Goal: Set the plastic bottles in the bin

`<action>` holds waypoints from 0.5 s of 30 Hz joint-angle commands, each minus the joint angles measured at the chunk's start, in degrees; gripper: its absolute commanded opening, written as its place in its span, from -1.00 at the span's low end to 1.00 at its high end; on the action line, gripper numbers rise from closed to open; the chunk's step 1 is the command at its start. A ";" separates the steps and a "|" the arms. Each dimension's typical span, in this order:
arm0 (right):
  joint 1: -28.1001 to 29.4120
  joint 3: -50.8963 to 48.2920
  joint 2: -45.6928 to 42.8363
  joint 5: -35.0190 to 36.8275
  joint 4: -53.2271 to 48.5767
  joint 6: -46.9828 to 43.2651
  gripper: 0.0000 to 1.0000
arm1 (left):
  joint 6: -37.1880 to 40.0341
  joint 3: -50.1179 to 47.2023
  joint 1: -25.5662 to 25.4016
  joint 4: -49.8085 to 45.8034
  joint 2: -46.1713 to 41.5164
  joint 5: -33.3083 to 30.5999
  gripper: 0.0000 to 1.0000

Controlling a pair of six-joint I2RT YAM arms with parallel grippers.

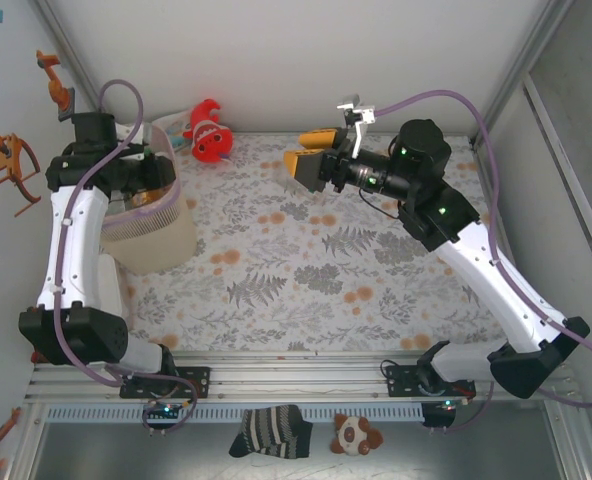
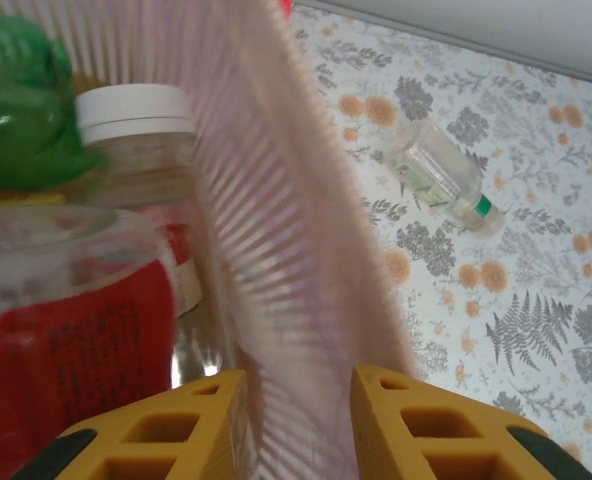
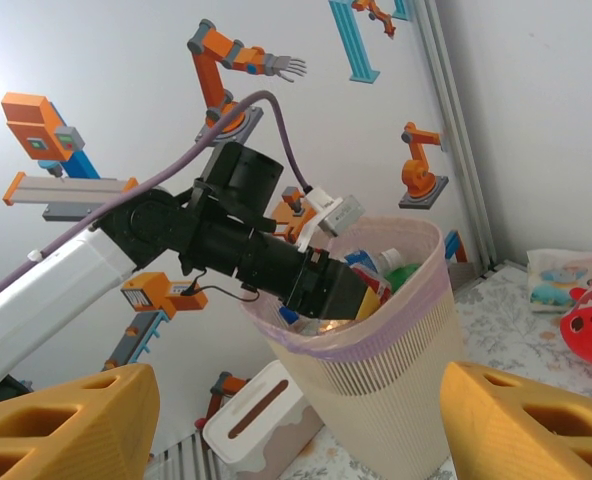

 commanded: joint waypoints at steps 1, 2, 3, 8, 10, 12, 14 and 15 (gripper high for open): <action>0.39 -0.10 -0.95 0.63 2.32 0.61 0.46 | -0.57 -2.76 -0.01 -4.28 -1.93 0.19 -0.37; 0.33 -0.10 -0.87 0.63 2.34 0.61 0.46 | -0.62 -3.26 -0.01 -4.22 -2.71 0.13 -0.37; 0.39 -0.10 -0.78 0.59 2.43 0.61 0.46 | -0.73 -3.62 -0.01 -4.31 -3.44 0.20 -0.37; 0.39 -0.01 -0.34 0.23 2.78 0.79 0.46 | -1.43 -2.76 0.00 -4.06 -5.72 1.37 -0.37; 0.39 0.08 -0.30 0.27 2.77 0.79 0.46 | -1.69 -1.53 -0.01 -3.94 -6.26 2.41 -0.37; 0.39 -0.09 -0.34 0.80 2.53 0.64 0.46 | -2.17 -0.51 0.04 -3.15 -6.99 3.84 -0.36; 0.39 0.13 -0.17 2.80 1.26 0.36 0.46 | -2.53 0.04 -0.01 -1.86 -7.96 5.72 -0.36; 0.39 0.69 0.15 4.64 -0.65 -0.09 0.46 | -2.90 0.18 -0.01 -1.13 -8.37 6.45 -0.36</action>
